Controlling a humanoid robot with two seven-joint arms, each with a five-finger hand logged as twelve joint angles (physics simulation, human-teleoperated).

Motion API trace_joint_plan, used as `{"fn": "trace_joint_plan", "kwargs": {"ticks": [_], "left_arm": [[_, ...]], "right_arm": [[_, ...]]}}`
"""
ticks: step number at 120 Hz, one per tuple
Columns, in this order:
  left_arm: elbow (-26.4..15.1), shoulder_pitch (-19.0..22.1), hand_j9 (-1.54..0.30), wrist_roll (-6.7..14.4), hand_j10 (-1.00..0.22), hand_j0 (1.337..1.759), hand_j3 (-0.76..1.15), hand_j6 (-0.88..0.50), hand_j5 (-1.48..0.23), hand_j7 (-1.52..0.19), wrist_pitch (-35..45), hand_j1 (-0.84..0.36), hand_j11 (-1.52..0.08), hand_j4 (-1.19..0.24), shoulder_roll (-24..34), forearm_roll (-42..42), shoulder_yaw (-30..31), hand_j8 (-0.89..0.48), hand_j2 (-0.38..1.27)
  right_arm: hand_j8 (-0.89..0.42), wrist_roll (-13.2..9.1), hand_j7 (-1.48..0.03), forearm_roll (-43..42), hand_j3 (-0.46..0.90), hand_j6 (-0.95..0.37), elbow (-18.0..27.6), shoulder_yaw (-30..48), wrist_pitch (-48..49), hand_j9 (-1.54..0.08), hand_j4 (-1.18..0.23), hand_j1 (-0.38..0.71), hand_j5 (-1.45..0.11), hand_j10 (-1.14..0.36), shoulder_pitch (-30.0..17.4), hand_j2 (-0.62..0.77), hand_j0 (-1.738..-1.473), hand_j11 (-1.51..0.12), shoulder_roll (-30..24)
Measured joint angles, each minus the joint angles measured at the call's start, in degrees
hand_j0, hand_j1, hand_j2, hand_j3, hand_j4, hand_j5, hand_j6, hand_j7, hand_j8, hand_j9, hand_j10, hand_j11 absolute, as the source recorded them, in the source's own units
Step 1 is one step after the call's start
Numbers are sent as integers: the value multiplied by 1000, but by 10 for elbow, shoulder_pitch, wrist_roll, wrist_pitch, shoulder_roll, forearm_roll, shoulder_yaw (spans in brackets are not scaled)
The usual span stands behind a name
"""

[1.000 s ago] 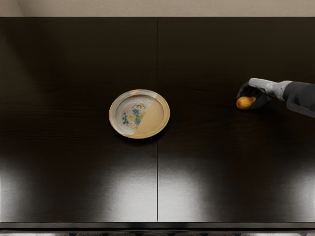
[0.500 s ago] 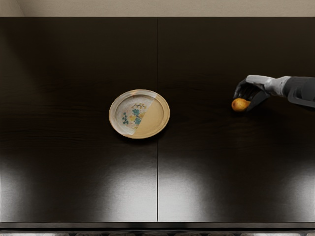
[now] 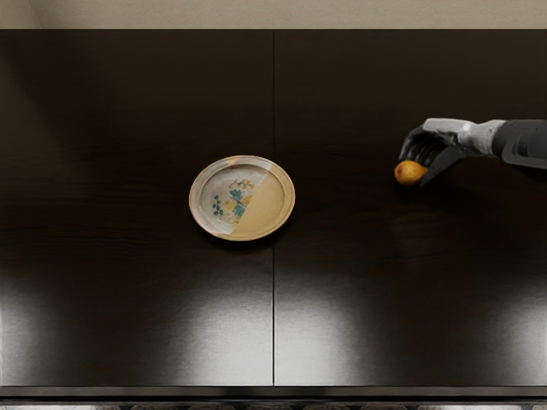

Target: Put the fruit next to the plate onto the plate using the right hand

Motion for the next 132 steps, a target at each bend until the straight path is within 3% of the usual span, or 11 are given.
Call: {"fn": "trace_joint_plan", "kwargs": {"ticks": [132], "left_arm": [[0, 0, 0, 0, 0, 1658, 0, 0, 0, 0, 0, 349, 0, 0, 0, 0, 0, 0, 0]], "right_arm": [[-502, 0, -865, 104, 0, -538, 36, 1, 22, -883, -649, 298, -892, -491, 25, 247, -1657, -883, 18]]}}
